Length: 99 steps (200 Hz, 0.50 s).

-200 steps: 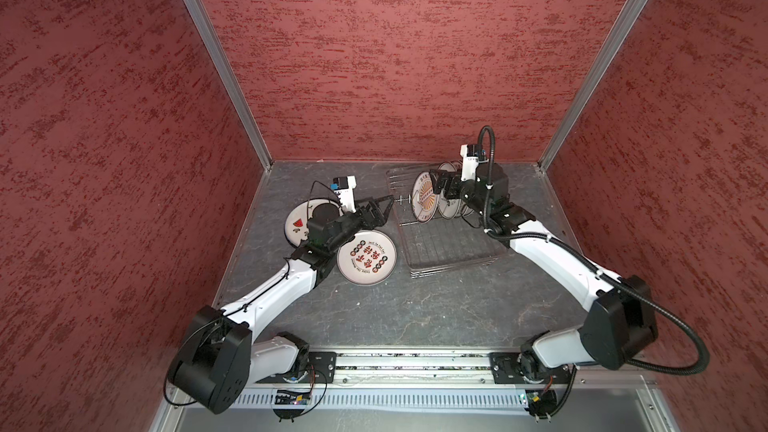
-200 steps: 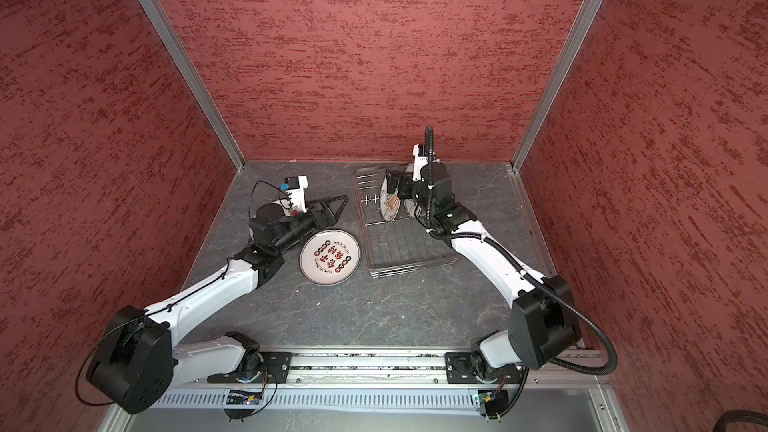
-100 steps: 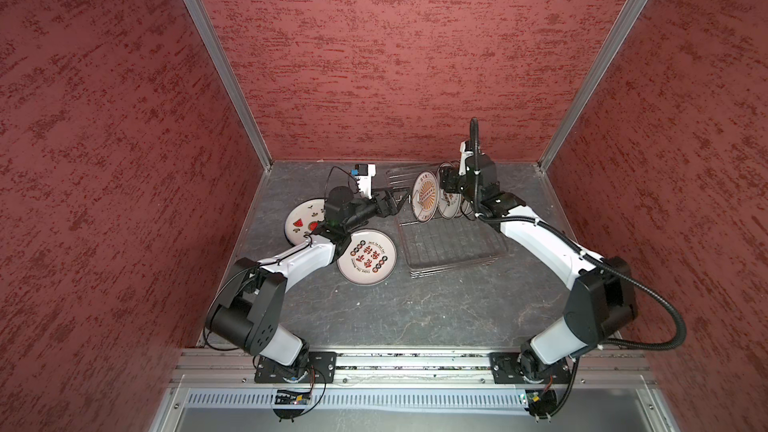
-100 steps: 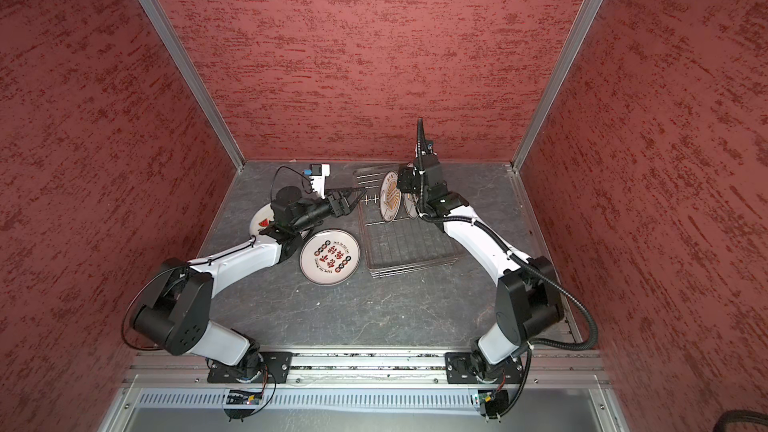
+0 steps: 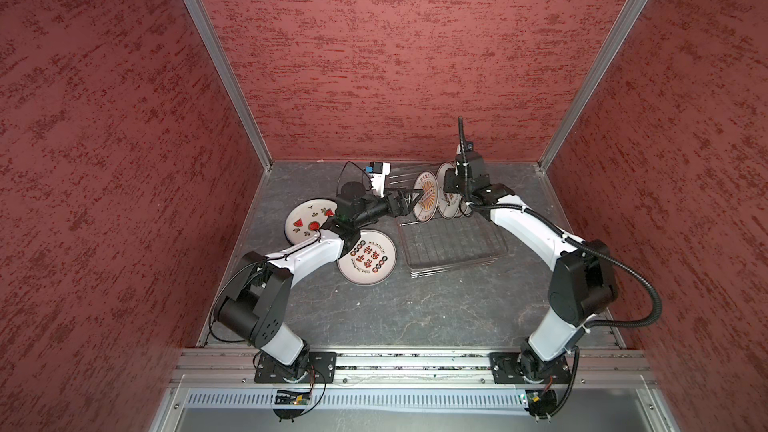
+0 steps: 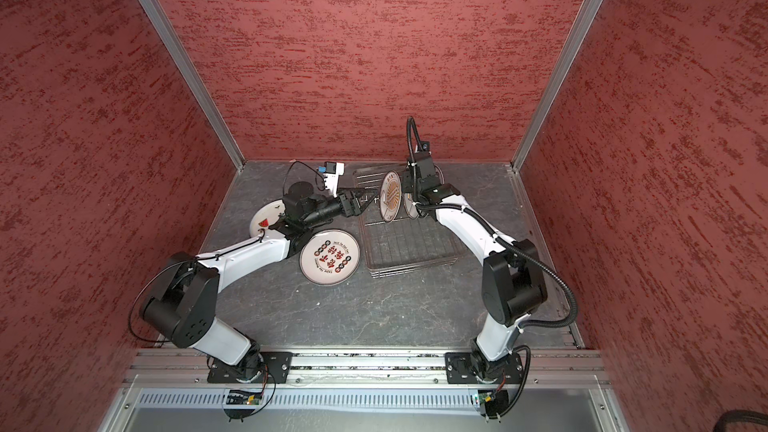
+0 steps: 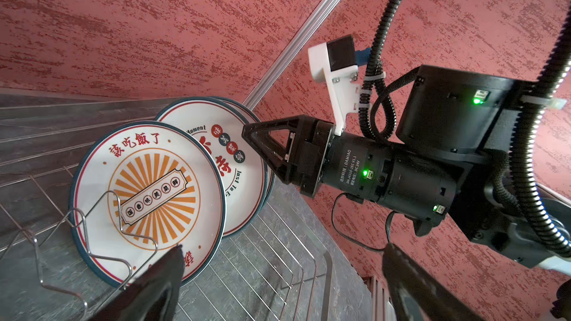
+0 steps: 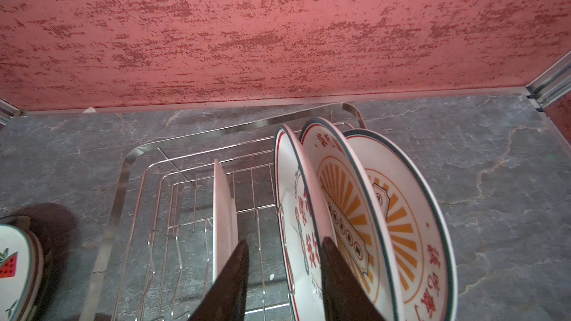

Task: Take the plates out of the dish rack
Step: 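Open the left gripper and lower the right gripper onto the next rack plate, then close the right gripper on the rim of the red-text plate in the rack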

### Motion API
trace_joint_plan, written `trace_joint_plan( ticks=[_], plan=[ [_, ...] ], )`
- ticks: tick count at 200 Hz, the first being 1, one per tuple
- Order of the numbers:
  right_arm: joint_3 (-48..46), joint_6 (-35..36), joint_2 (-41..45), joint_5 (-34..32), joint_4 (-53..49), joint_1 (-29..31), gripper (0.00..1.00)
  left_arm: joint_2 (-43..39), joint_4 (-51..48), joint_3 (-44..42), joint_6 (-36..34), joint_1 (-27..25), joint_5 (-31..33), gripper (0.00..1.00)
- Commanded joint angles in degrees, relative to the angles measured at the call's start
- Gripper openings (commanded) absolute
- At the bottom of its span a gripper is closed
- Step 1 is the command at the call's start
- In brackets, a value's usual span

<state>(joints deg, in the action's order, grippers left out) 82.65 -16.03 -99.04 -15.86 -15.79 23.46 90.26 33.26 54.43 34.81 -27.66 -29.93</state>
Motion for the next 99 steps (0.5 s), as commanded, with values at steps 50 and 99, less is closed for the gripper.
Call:
trace_joint_plan(
  ticks=[50, 99],
  plan=[
    [-0.1, 0.3, 1.0, -1.3, 0.6, -0.5, 0.36, 2.7, 0.9, 1.3, 1.1, -0.1, -1.8, 0.99],
    [0.0, 0.6, 0.0, -3.3, -1.2, -0.5, 0.24, 3.7, 0.6, 2.1, 1.5, -0.6, -2.1, 0.99]
  ],
)
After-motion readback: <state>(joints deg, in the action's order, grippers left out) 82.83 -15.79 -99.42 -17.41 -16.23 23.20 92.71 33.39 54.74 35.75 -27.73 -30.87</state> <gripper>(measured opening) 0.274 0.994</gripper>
